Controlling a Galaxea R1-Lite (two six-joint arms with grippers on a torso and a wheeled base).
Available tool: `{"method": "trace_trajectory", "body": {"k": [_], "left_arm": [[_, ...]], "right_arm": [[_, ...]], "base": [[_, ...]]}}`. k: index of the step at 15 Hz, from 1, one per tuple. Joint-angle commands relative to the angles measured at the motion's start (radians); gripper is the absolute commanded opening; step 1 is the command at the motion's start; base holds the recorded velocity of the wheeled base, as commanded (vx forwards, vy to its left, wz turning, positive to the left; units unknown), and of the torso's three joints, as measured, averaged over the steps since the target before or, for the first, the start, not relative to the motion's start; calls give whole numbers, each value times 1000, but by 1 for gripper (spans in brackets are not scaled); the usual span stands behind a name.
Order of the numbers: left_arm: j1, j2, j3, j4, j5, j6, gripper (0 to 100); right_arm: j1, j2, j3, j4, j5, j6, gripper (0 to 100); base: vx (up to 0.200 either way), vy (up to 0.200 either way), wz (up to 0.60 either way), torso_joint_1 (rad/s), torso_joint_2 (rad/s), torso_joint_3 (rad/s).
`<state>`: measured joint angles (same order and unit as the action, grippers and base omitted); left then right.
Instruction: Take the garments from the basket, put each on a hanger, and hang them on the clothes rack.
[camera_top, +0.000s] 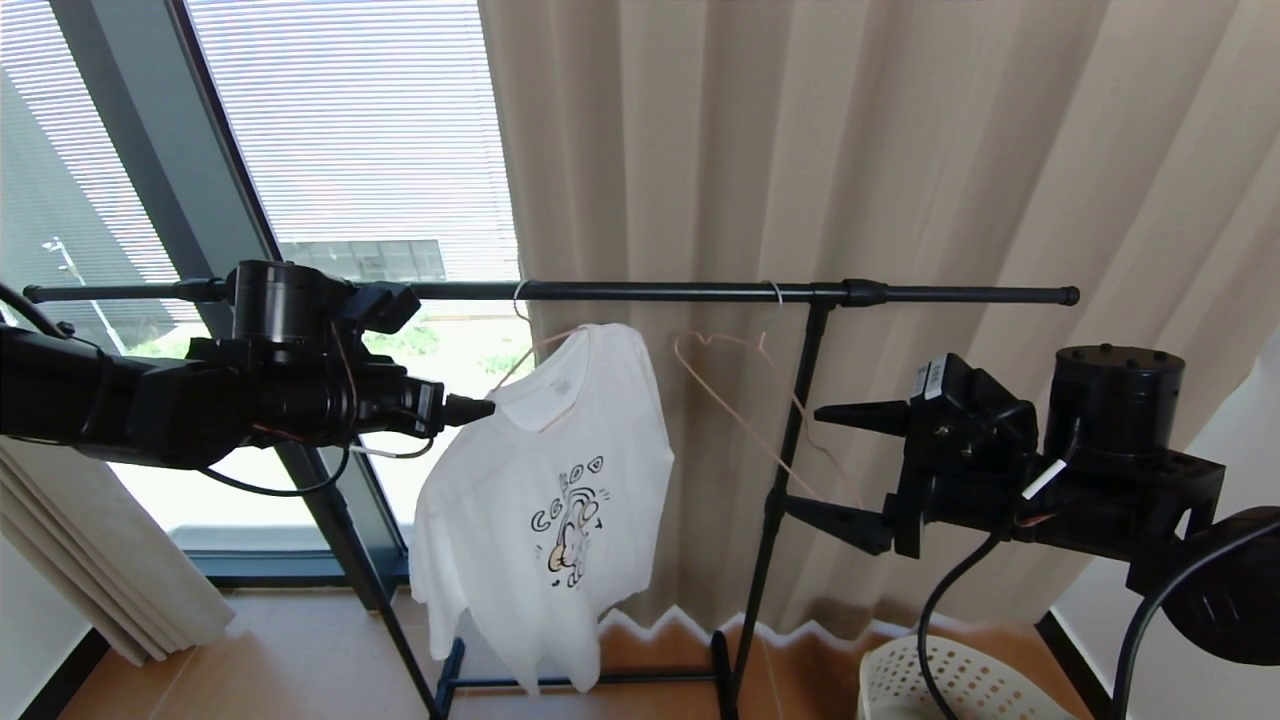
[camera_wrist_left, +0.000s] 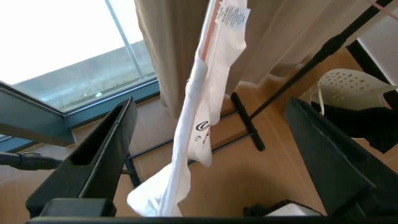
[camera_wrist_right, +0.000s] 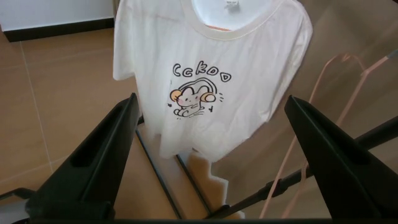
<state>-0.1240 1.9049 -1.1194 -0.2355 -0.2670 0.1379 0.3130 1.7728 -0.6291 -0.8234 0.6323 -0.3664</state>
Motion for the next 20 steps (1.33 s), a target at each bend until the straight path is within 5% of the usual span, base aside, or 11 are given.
{"method": "trace_trajectory", "body": {"k": [1, 15, 20], "left_arm": [[0, -37, 21, -1, -1, -1, 100], [-14, -636, 527, -2, -4, -1, 100], [-8, -888, 733, -5, -1, -1, 100]], "right_arm": [[0, -6, 0, 0, 1, 0, 100], [41, -222, 135, -25, -8, 0, 100], [97, -434, 235, -16, -143, -3, 100]], "base": [[0, 0, 0, 0, 0, 0], [0, 0, 0, 0, 0, 0], [0, 0, 0, 0, 0, 0]]}}
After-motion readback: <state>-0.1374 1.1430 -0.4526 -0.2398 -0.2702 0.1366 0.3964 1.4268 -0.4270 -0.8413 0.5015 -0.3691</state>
